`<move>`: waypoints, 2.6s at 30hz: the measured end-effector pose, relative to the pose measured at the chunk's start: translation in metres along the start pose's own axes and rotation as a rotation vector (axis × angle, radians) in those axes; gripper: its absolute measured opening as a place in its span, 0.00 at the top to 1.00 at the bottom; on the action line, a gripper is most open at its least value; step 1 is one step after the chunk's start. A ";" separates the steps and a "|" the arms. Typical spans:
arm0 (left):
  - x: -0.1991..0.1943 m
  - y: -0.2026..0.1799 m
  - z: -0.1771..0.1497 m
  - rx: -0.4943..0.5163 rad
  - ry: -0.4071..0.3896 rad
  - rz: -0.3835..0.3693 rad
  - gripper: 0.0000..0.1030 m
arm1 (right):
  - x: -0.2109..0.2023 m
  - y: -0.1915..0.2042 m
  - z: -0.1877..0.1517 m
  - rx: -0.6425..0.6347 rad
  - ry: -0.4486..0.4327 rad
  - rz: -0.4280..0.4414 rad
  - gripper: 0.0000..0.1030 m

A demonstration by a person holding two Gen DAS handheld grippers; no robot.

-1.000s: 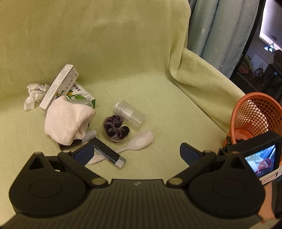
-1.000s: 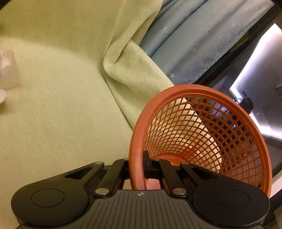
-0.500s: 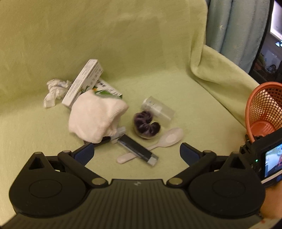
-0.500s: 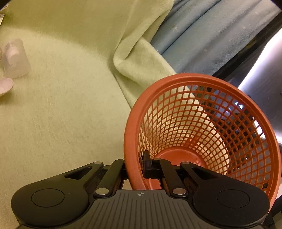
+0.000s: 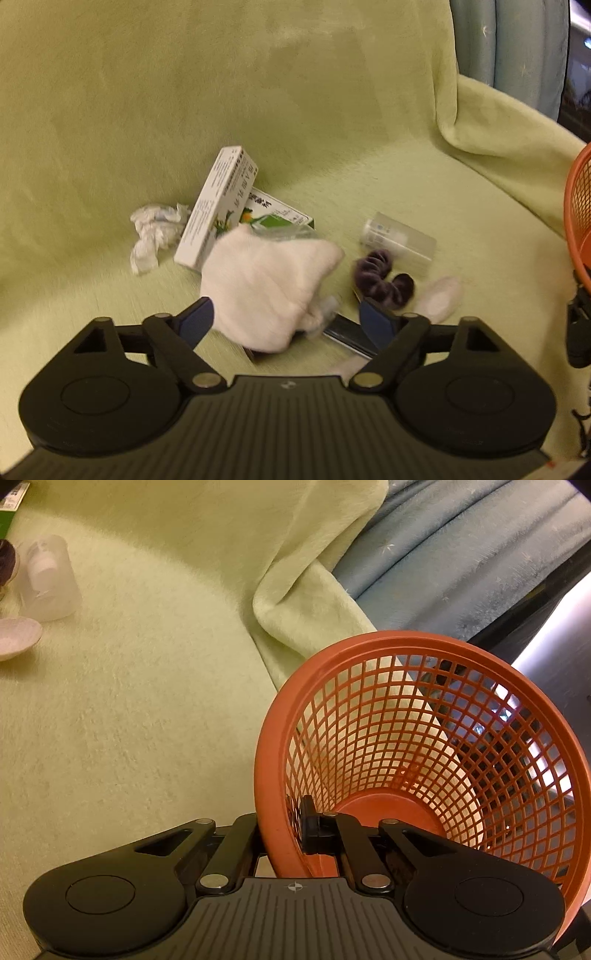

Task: Organize objects
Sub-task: 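Grasp the white towel with the left gripper, then carry the towel into the basket and open the left gripper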

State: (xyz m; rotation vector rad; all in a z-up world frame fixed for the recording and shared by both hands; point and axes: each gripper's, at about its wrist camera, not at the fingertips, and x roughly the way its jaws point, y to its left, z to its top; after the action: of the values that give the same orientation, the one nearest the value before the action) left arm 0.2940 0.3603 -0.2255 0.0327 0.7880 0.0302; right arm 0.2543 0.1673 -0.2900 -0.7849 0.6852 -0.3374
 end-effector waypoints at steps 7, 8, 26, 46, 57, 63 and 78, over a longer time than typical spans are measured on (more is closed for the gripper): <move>0.014 -0.007 0.004 0.102 0.016 0.033 0.54 | 0.001 0.003 0.000 0.010 -0.002 0.001 0.99; 0.015 -0.007 0.004 0.109 0.016 0.037 0.58 | 0.001 0.003 0.000 0.012 -0.002 0.002 0.99; 0.000 -0.004 0.011 0.141 -0.003 0.000 0.81 | -0.001 0.000 0.001 0.044 -0.011 0.009 0.98; -0.030 -0.049 0.072 0.251 -0.105 -0.186 0.81 | -0.001 0.000 0.001 0.050 -0.013 0.012 0.98; -0.031 -0.099 0.093 0.329 -0.119 -0.338 0.81 | -0.003 0.001 0.003 0.060 -0.014 0.014 0.98; -0.029 -0.121 0.104 0.336 -0.111 -0.424 0.81 | -0.004 0.001 0.003 0.068 -0.012 0.016 0.98; -0.045 -0.184 0.111 0.424 -0.074 -0.655 0.81 | -0.005 0.001 0.003 0.074 -0.010 0.019 0.98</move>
State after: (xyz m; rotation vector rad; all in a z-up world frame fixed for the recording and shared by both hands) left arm 0.3436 0.1729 -0.1228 0.1745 0.6897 -0.7552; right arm 0.2527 0.1721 -0.2875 -0.7089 0.6666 -0.3398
